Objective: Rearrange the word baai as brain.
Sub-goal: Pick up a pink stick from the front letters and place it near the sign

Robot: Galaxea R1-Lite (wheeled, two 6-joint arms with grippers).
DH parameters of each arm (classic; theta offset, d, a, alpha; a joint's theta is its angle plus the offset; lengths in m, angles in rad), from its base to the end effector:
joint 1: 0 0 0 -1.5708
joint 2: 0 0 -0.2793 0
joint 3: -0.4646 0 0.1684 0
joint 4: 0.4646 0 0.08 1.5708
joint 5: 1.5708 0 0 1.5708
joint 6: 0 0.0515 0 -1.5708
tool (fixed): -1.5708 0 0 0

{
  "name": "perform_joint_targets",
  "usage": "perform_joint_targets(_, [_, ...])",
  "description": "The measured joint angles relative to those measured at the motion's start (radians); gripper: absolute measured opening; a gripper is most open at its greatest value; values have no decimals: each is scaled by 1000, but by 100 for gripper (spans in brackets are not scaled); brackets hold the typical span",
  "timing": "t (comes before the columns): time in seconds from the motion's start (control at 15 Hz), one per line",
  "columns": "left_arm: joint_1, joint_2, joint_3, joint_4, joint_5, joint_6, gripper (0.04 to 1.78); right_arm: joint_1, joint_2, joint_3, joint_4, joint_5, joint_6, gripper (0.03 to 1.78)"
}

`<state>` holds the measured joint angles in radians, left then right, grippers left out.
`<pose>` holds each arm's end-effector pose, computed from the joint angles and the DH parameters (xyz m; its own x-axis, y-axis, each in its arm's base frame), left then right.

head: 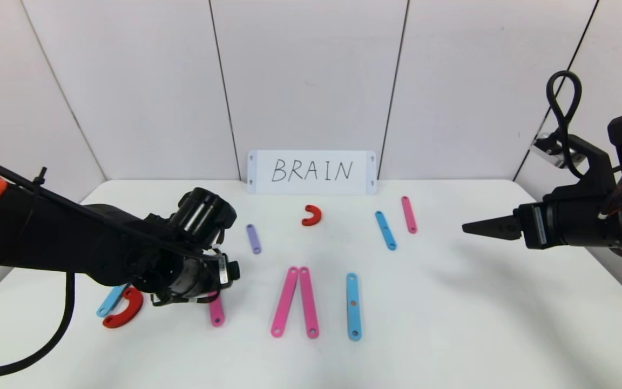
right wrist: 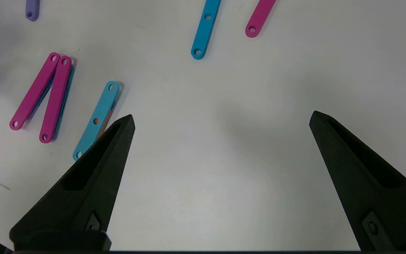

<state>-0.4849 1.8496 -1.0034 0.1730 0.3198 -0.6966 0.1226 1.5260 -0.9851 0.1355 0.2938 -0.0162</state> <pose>0.2736 -0.1258 0.0960 0.5867 0.0463 -0.8085 -0.2559 0.9578 -0.1309 0.2525 0.0461 0.1852 0.7054 0.3787 -0.5992 -0.3512 0.9210 0.1686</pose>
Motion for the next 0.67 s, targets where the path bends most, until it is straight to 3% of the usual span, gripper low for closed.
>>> perform_joint_targets(0.33, [4, 26, 10, -15, -3, 0, 166, 0, 2, 0, 0, 0, 0, 174])
perform_joint_targets(0.53, [4, 41, 10, -15, -6, 0, 135, 0, 3, 1, 0, 0, 0, 174])
perform_joint_targets(0.67, [5, 48, 10, -15, -8, 0, 99, 0, 3, 1, 0, 0, 0, 174])
